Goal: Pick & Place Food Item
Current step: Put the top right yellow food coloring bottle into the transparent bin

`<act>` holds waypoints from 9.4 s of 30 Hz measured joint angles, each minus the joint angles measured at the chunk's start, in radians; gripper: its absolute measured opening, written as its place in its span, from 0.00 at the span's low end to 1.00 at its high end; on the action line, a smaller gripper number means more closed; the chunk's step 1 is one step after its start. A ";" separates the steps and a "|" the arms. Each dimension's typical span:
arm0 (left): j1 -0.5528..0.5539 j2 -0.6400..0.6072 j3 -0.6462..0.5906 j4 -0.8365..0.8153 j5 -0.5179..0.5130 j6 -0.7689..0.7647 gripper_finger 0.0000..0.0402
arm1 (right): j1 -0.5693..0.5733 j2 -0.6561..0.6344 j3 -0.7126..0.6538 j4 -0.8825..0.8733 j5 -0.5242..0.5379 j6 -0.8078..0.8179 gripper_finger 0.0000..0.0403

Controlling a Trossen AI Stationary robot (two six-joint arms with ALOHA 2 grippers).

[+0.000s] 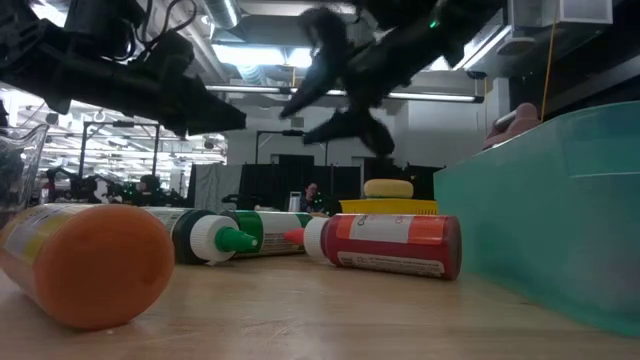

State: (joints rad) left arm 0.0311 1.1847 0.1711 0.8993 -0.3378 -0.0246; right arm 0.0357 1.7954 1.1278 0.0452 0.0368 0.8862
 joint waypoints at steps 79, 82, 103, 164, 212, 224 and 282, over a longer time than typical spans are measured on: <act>0.044 0.000 -0.002 -0.058 0.069 0.031 0.40 | 0.074 0.136 0.079 -0.860 -0.063 -0.819 0.47; 0.044 0.000 -0.002 -0.058 0.068 0.031 0.40 | 0.067 0.136 0.079 -0.851 -0.064 -0.819 0.44; 0.044 0.000 -0.001 -0.058 0.070 0.032 0.40 | 0.029 0.138 0.090 -0.777 -0.062 -0.813 0.36; -0.147 0.000 0.295 -0.534 0.129 1.014 0.40 | 0.037 -0.077 0.136 -0.501 -0.109 -0.770 0.35; -0.139 0.002 0.333 -0.485 0.252 1.149 0.50 | 0.031 -0.076 0.142 -0.478 -0.179 -0.748 0.34; -0.047 0.003 0.333 -0.486 0.332 1.110 0.31 | 0.031 -0.075 0.142 -0.467 -0.184 -0.744 0.34; -0.083 0.079 0.418 -0.571 0.310 1.112 0.29 | 0.031 -0.076 0.145 -0.503 -0.133 -0.648 0.49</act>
State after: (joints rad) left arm -0.0515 1.2633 0.5896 0.3286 -0.0280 1.0876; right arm 0.0667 1.7196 1.2725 -0.4575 -0.0958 0.2380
